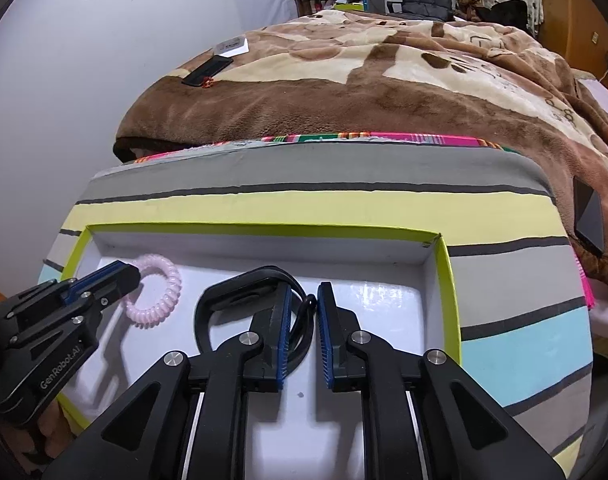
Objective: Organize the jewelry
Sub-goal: 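Open both tools to drop the band and pink coil into the box, then grasp the purple coiled hair tie with the left tool while the right tool grasps the white-flower hair tie, then carry the purple coil in the left tool while the right tool carries the flower hair tie into the box, then open both tools to release the purple coil and flower hair tie in the box, then move both tools back toward the remaining jewelry on the bed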
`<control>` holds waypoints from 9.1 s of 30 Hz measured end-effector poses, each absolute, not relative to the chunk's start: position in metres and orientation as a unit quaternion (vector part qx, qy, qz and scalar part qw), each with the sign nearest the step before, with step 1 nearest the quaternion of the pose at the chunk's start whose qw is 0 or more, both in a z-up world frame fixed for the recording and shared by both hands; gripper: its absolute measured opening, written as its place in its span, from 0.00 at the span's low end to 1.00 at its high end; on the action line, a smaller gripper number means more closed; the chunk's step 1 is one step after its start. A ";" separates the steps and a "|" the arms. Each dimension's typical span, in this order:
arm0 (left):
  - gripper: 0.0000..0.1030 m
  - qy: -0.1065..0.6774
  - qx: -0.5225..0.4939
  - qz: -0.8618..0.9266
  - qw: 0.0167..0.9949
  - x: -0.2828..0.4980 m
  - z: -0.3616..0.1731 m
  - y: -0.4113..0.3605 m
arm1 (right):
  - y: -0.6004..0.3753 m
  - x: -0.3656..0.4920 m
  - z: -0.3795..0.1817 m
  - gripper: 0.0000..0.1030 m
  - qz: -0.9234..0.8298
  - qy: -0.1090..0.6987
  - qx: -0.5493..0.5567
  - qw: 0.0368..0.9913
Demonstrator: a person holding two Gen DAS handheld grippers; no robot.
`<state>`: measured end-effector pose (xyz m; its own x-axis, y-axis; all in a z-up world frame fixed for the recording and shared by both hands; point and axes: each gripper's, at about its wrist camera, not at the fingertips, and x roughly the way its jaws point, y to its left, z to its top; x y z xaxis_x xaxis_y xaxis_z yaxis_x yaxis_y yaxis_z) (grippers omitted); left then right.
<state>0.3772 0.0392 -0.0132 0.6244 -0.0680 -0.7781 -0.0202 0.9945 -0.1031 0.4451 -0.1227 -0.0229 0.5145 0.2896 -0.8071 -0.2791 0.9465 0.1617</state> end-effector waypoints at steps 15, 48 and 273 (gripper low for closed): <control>0.26 0.360 -0.063 -0.031 0.930 0.299 0.033 0.045 | -0.143 0.373 0.021 0.29 0.193 0.401 0.023 0.895; 0.26 0.321 -0.048 -0.022 0.946 0.078 0.006 0.020 | -0.200 0.138 0.007 0.29 0.215 0.330 -0.015 0.919; 0.25 0.320 -0.060 -0.038 0.945 0.096 0.022 0.025 | -0.217 0.161 0.011 0.19 0.201 0.329 0.007 0.923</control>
